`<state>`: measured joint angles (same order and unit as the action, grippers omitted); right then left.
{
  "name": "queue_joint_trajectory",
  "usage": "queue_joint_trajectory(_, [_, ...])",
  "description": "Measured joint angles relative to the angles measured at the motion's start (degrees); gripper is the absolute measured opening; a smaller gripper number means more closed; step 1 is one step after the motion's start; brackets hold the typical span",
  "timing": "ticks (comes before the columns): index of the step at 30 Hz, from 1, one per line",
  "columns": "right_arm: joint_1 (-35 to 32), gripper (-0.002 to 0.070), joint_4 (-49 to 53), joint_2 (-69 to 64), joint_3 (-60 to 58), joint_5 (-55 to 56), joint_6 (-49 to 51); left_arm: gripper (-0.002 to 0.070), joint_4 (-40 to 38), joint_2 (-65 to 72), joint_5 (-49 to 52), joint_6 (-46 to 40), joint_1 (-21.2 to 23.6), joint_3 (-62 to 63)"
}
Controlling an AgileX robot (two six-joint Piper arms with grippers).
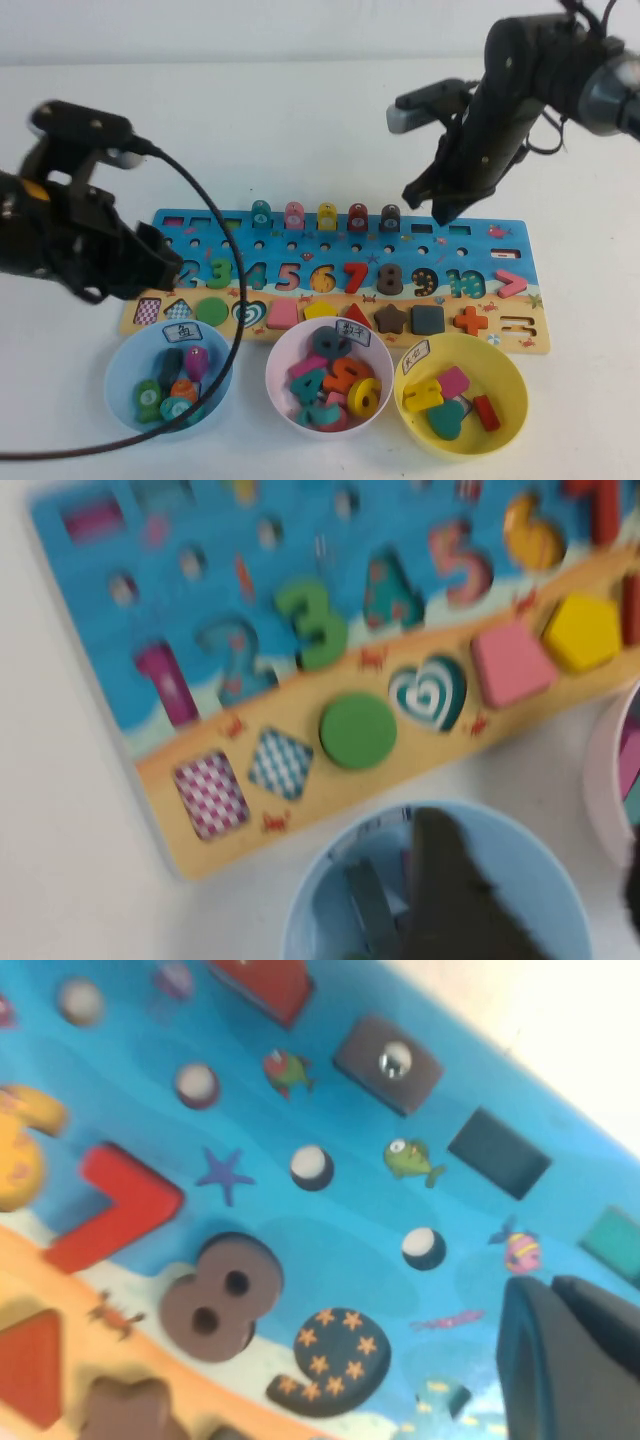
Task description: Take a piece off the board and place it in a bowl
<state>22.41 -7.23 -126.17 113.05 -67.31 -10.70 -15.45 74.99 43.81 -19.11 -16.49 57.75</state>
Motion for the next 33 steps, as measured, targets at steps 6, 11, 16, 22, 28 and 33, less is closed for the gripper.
queue_joint_trajectory(6, [0.0,-0.0018,-0.6,4.8,-0.5,-0.5,0.2,0.0039,0.0,-12.5,-4.8,-2.1,0.0,-6.1])
queue_joint_trajectory(11, [0.0,-0.0018,-3.7,10.3,-5.1,1.0,0.2,0.0004,0.0,-23.5,-9.4,-0.9,0.0,-14.8])
queue_joint_trajectory(16, [2.3,-0.0018,-5.1,22.2,-13.1,8.1,-1.7,0.0000,0.0,-35.3,-13.2,4.0,0.0,-23.0])
queue_joint_trajectory(22, [8.8,-0.0018,-5.8,38.4,-26.8,18.9,-2.6,-0.0001,0.1,-45.2,-13.8,4.8,0.0,-27.9])
queue_joint_trajectory(28, [12.6,-0.0018,-6.2,50.8,-37.3,23.5,-2.7,-0.0001,2.9,-50.9,-13.3,5.0,0.0,-28.3])
queue_joint_trajectory(33, [15.8,-0.0018,-6.2,60.1,-45.0,29.2,-2.8,-0.0001,3.4,-51.5,-12.6,5.0,0.0,-28.3])
